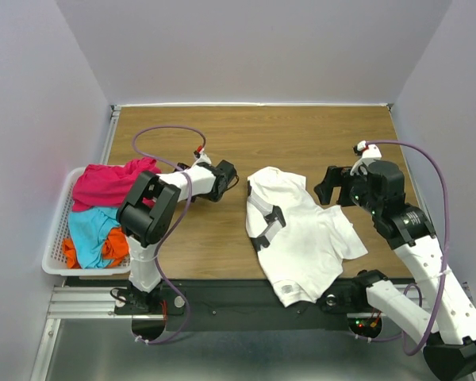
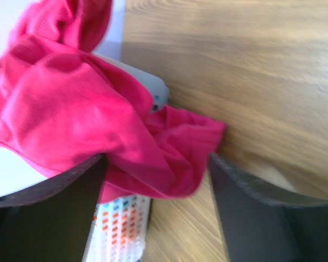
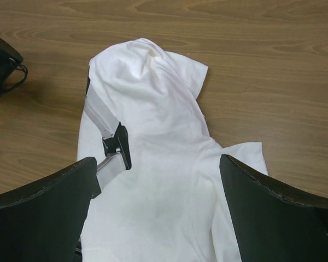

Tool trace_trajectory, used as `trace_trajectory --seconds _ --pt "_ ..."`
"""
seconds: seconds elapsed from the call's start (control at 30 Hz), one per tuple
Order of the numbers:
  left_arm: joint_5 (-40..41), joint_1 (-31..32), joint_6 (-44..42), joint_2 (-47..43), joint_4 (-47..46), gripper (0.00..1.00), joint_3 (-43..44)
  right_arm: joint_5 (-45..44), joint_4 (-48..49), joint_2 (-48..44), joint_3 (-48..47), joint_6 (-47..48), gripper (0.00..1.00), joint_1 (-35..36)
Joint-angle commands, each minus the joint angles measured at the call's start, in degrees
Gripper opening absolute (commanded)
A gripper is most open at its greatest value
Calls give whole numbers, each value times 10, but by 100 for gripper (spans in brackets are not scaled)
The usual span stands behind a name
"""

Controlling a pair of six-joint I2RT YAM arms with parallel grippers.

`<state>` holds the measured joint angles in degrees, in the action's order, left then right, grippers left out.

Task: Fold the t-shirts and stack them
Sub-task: Move the tshirt to the center of the board, then flatten the tshirt out

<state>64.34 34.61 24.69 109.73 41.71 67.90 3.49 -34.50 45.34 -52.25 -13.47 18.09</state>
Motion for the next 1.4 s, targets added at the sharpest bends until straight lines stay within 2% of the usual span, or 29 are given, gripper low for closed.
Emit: trace_trajectory --seconds 0.0,0.03,0.07,0.1,0.13,0.47,0.57,0.73,0.83,0.9,0.97,1.17,1.3,1.33,1.37 --pt "63 -7 1 -16 -11 52 3 6 14 -9 -6 7 100 5" --pt "69 -6 3 -19 -9 38 8 7 15 -9 -6 9 100 5" --pt "69 -7 5 -23 -6 15 11 7 14 -7 -7 11 100 5" --pt "69 -7 9 -35 -4 5 14 6 14 -7 -7 11 100 5" --pt "68 -7 10 -44 -3 0 16 6 14 -6 -9 11 100 5" --pt "47 -14 -4 -241 64 0 102 6 14 9 -31 17 100 5" --pt "47 -59 -3 -264 99 0 122 9 13 15 -41 21 100 5" --pt "80 -160 73 -290 204 0 102 16 12 32 -62 33 100 4" --pt "70 -234 39 -369 150 0 58 20 10 47 -84 36 100 5" --pt "61 -269 -49 -428 63 0 22 26 8 62 -99 39 100 5" --pt "50 -288 -77 -452 34 1 1 32 8 69 -105 40 100 5" --pt "83 -300 -121 -514 -1 9 -47 64 8 105 -111 15 100 5" --pt "103 -300 -135 -536 0 10 -49 71 8 122 -98 -6 100 5" --pt "107 -301 -135 -543 2 12 -48 78 7 131 -95 -14 100 5" --pt "108 -301 -134 -546 6 20 -46 82 7 135 -91 -19 100 5"
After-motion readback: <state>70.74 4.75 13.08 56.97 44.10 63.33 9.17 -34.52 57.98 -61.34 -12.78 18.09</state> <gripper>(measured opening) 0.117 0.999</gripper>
